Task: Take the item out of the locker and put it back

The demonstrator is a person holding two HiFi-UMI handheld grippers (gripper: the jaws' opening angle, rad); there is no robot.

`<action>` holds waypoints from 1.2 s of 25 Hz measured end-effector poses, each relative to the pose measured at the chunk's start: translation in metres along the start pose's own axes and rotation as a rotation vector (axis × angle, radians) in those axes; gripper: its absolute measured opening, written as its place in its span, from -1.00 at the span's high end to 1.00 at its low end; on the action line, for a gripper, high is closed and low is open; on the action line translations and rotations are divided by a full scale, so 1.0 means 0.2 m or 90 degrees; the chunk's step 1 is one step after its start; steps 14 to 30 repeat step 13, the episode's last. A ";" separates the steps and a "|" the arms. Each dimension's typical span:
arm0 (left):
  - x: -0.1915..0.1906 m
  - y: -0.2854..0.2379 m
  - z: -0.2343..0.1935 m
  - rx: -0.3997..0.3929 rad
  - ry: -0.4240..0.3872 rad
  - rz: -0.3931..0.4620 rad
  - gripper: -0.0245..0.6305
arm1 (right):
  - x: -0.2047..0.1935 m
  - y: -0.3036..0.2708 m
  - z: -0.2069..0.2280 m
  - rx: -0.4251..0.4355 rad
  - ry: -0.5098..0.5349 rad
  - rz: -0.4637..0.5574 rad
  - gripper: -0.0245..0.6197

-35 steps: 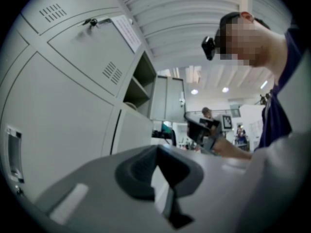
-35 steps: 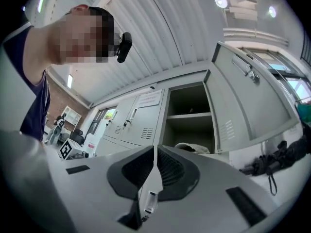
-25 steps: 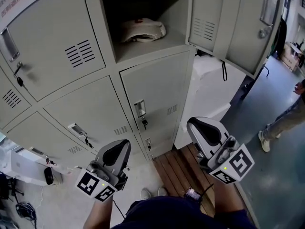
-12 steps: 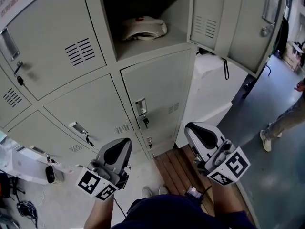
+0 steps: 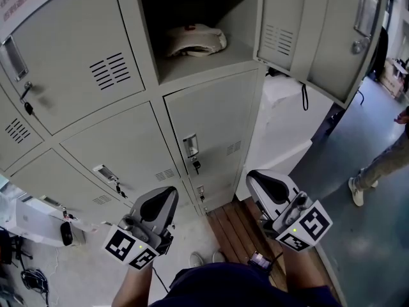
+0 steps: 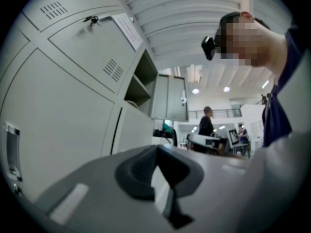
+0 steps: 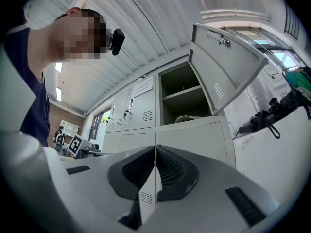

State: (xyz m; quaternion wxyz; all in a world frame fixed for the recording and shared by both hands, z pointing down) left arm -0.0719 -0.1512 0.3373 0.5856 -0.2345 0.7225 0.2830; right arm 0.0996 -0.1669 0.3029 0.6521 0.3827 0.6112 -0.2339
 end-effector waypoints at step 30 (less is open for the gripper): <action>-0.01 0.00 -0.04 0.002 0.006 0.000 0.92 | -0.05 -0.05 -0.03 0.010 -0.004 -0.014 0.88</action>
Point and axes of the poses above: the fingertips, and each gripper's own axes: y backward along the fingers, z to its right, x out of its top, the point moved 1 cm from there along y, backward along the fingers, and after that the axes turned 3 degrees about y, right-handed, at the moved point
